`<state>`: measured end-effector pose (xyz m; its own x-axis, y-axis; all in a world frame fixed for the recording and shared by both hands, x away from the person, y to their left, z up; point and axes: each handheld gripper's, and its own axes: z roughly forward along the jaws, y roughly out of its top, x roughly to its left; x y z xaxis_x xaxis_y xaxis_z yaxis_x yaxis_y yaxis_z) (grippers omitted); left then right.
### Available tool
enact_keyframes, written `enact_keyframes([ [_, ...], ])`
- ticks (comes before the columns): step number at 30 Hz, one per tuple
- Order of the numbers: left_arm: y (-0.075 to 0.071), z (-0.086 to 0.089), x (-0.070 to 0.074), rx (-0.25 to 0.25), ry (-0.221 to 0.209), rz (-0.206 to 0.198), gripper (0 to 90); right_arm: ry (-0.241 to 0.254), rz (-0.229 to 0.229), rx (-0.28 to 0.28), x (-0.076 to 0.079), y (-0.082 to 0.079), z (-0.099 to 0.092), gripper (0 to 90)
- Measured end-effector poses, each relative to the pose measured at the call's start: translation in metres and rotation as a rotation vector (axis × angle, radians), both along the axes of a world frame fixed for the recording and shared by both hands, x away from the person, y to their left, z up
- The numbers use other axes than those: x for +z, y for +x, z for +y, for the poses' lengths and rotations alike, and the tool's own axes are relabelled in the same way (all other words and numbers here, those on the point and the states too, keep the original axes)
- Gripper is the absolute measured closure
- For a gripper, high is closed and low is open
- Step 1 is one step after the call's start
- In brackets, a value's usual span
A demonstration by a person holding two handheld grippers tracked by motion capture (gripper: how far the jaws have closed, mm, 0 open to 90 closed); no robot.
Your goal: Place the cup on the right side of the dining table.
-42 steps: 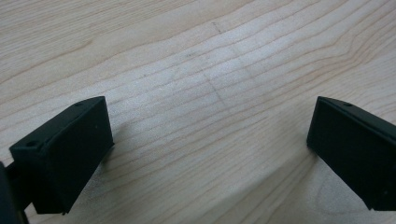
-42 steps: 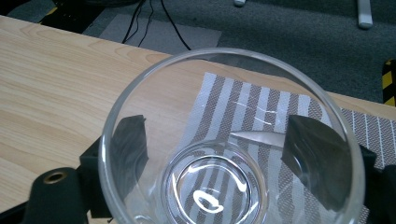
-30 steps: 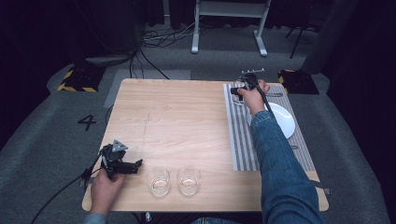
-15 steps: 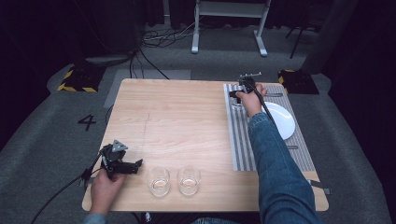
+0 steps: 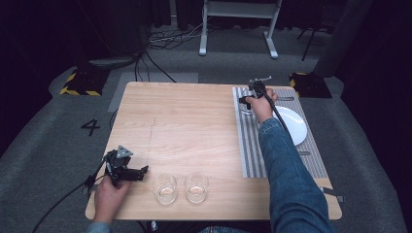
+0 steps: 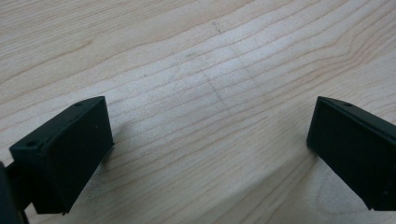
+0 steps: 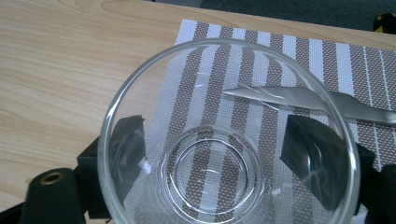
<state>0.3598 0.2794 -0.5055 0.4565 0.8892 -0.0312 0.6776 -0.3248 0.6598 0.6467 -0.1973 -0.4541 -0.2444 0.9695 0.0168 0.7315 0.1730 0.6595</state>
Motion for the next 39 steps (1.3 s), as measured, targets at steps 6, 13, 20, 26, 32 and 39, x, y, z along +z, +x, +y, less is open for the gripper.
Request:
enact_keyframes([
  [6, 0.0, 0.0, 0.0, 0.0, 0.0, 0.0, 0.4, -0.004, 0.022, 0.01, 0.0, -0.001, 0.0, 19.2],
  [13, 0.0, 0.0, 0.0, 0.0, 0.0, 0.0, 0.4, 0.019, 0.023, 0.005, 0.004, -0.003, -0.001, 18.4],
  [20, 0.0, 0.0, 0.0, 0.0, 0.0, 0.0, 0.4, 0.005, 0.002, 0.007, 0.013, -0.007, -0.002, 17.4],
  [26, 0.0, -0.001, 0.0, 0.003, -0.003, 0.001, 0.4, -0.019, -0.016, -0.019, 0.024, -0.017, 0.0, 16.8],
  [32, 0.001, 0.0, 0.0, 0.0, -0.001, 0.002, 0.4, -0.014, -0.051, 0.021, 0.043, -0.033, 0.001, 16.3],
  [39, 0.0, -0.001, 0.0, 0.002, -0.003, 0.0, 0.4, 0.019, -0.085, 0.072, 0.058, -0.055, -0.001, 16.3],
])
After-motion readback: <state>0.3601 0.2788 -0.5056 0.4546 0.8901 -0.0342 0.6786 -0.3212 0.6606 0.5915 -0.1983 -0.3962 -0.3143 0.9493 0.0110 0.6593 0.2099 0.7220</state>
